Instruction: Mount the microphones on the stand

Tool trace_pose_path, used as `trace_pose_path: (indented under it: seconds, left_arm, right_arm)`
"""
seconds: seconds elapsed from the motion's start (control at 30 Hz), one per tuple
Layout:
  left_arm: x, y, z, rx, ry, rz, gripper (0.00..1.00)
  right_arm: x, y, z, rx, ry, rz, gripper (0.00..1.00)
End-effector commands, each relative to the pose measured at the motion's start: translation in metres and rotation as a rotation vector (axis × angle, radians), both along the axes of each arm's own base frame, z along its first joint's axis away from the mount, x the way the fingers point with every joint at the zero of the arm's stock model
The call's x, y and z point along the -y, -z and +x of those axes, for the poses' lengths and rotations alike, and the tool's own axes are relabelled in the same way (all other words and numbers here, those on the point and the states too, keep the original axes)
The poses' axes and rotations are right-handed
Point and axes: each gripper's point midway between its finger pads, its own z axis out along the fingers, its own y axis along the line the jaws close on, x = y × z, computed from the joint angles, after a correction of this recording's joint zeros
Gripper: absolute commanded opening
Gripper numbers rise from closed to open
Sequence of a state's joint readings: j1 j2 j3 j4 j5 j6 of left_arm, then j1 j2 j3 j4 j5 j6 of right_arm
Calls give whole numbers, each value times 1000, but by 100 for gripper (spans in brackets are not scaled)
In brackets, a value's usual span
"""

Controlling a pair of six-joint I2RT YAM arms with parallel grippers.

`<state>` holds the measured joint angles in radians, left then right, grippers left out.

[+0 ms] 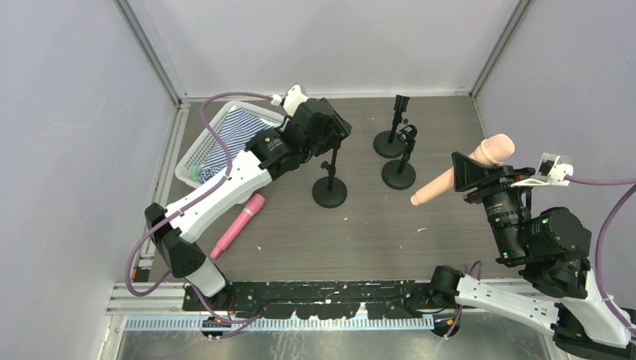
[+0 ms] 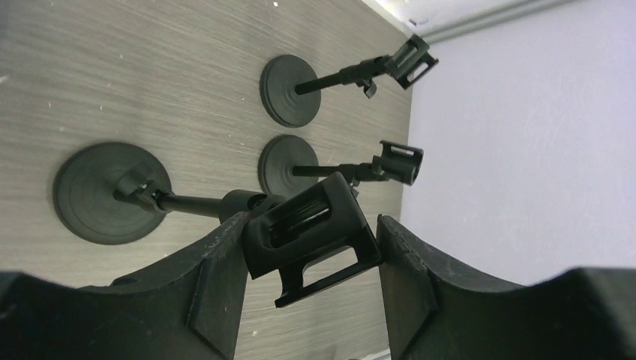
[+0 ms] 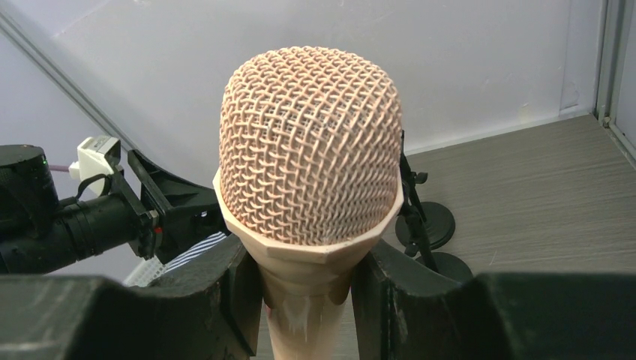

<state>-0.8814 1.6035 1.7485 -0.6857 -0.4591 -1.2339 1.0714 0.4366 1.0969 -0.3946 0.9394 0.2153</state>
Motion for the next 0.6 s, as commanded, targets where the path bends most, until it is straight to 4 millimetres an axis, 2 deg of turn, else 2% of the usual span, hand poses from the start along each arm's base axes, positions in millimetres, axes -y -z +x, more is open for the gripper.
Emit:
trace_pose_path:
  seconds: [0.0, 0.17, 0.23, 0.33, 0.47, 0.57]
  left_arm:
    - [-10, 1, -10, 82, 220, 161, 22]
    - [-20, 9, -13, 99, 392, 226, 14]
    - [-25, 15, -15, 106, 520, 239, 13]
    - [-23, 11, -21, 126, 699, 176, 13]
    - [-22, 9, -15, 115, 863, 109, 8]
    - [-24, 17, -11, 62, 949, 168, 1]
  right_arm:
    - [3, -11, -3, 17, -13, 6, 1]
    - [-4, -10, -2, 10, -34, -18, 1]
    - [-10, -10, -1, 6, -53, -39, 1]
    - [-19, -11, 0, 4, -79, -70, 1]
    - [-31, -14, 3, -5, -106, -142, 1]
    - [-37, -18, 4, -5, -123, -173, 1]
